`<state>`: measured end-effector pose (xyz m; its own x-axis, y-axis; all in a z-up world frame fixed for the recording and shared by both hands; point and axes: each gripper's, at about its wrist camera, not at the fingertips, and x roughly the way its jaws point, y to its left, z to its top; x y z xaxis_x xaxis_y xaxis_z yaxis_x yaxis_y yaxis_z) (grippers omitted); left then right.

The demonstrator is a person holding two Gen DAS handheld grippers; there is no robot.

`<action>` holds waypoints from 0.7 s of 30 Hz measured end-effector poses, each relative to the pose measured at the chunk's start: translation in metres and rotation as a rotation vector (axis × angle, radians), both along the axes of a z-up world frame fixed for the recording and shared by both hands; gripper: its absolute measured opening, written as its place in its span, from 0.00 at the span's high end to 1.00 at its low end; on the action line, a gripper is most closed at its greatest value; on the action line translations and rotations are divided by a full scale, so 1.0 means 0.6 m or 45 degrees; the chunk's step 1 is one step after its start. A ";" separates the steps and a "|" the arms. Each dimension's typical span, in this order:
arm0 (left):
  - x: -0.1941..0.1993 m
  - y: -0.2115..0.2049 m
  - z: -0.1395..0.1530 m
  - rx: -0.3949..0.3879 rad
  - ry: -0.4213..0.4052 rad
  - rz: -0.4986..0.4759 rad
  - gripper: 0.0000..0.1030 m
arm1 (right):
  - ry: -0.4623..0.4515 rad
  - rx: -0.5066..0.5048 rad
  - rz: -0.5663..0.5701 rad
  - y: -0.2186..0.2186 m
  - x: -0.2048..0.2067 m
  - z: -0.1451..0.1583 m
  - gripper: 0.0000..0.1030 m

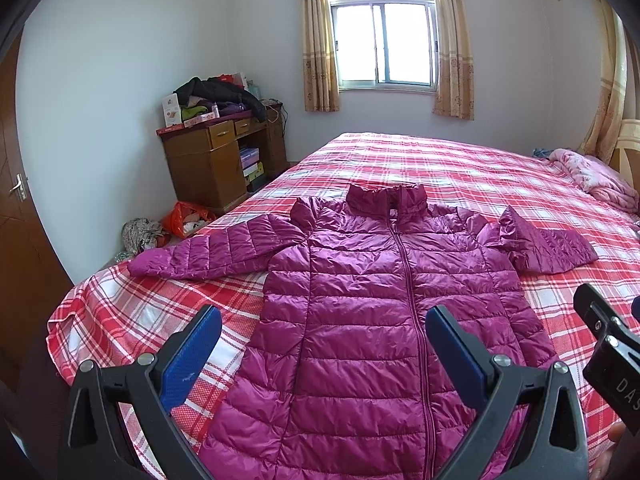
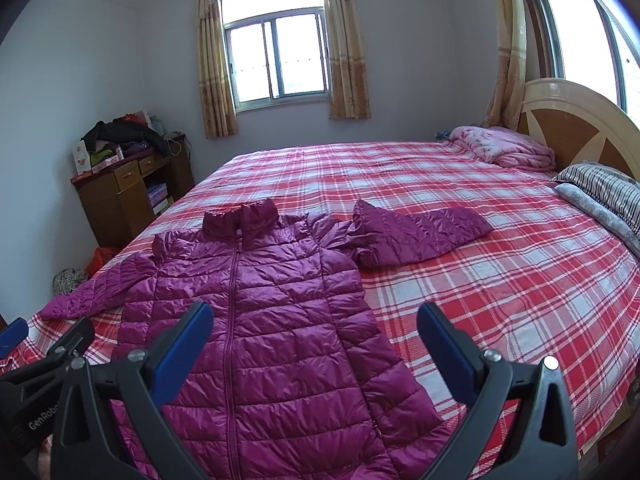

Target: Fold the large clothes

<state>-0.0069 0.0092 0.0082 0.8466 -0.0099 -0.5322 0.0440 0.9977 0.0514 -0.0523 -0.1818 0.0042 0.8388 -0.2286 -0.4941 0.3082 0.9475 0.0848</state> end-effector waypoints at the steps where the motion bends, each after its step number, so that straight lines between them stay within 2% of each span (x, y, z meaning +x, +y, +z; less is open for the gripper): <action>1: 0.000 0.001 0.001 -0.005 0.000 0.004 0.01 | 0.004 -0.001 0.000 0.000 0.001 -0.001 0.00; 21: -0.003 0.009 0.008 -0.024 -0.013 0.015 0.01 | 0.026 0.006 0.010 0.004 0.007 -0.008 0.00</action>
<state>-0.0089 0.0143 0.0129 0.8520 -0.0101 -0.5234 0.0321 0.9989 0.0329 -0.0481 -0.1792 -0.0007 0.8303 -0.2195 -0.5123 0.3024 0.9495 0.0832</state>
